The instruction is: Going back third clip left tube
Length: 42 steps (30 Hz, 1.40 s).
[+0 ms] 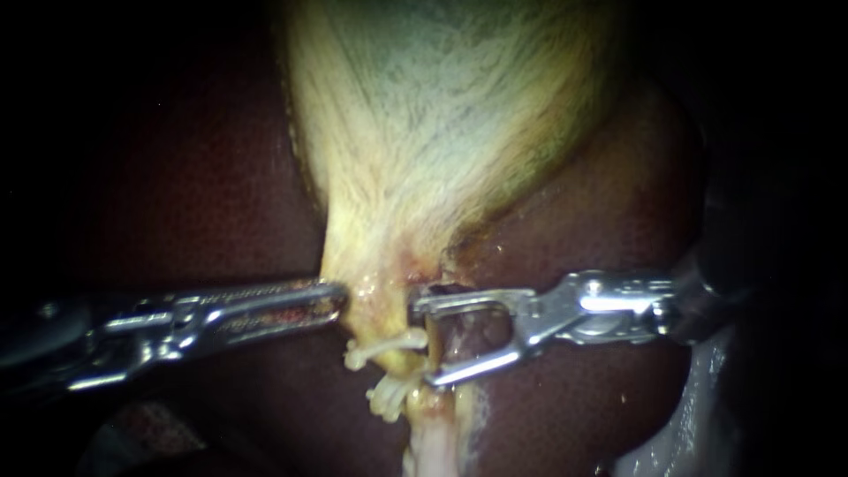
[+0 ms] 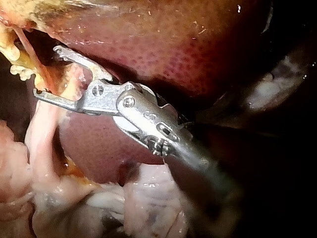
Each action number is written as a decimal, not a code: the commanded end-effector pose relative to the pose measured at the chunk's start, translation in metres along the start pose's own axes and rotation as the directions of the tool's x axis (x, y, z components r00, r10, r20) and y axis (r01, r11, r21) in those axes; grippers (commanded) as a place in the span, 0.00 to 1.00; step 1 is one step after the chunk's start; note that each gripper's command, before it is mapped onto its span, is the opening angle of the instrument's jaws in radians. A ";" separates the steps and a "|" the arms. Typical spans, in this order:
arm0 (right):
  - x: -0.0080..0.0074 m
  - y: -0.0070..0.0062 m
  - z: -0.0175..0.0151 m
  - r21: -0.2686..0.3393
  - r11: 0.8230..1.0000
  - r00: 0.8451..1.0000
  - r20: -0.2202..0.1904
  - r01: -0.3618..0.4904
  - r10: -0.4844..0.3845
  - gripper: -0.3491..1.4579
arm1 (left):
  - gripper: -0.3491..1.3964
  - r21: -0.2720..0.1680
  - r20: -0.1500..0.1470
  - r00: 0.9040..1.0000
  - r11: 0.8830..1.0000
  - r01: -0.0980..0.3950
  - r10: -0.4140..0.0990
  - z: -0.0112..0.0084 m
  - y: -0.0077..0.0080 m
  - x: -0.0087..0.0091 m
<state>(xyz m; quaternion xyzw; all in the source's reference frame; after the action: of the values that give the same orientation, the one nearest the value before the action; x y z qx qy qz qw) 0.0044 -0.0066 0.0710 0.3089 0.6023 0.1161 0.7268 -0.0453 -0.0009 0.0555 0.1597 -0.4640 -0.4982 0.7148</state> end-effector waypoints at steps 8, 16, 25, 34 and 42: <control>0.0026 0.0005 -0.0037 -0.029 0.997 0.997 0.027 0.075 -0.075 0.52 | 0.00 0.001 0.000 1.000 1.000 -0.001 0.001 0.0004 0.0007 0.0002; 0.0033 0.0002 -0.0042 -0.034 0.995 0.995 0.029 0.096 -0.095 0.52 | 0.00 -0.001 0.001 1.000 1.000 0.000 0.000 0.0013 0.0010 0.0002; 0.0034 0.0002 -0.0039 -0.036 0.995 0.995 0.027 0.096 -0.095 0.52 | 0.00 -0.015 -0.001 1.000 1.000 -0.004 0.004 0.0045 0.0018 0.0008; 0.0035 0.0000 -0.0038 -0.036 0.995 0.995 0.027 0.096 -0.095 0.52 | 0.00 -0.021 -0.017 1.000 1.000 -0.007 0.006 0.0068 0.0023 0.0012; 0.0036 -0.0001 -0.0038 -0.036 0.995 0.995 0.026 0.096 -0.095 0.52 | 0.00 -0.020 -0.023 1.000 1.000 -0.008 0.008 0.0072 0.0023 0.0015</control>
<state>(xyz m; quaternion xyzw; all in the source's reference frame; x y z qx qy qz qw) 0.0017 -0.0035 0.0678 0.2678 0.6052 0.0885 0.7444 -0.0498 0.0005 0.0616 0.1558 -0.4512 -0.4985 0.7236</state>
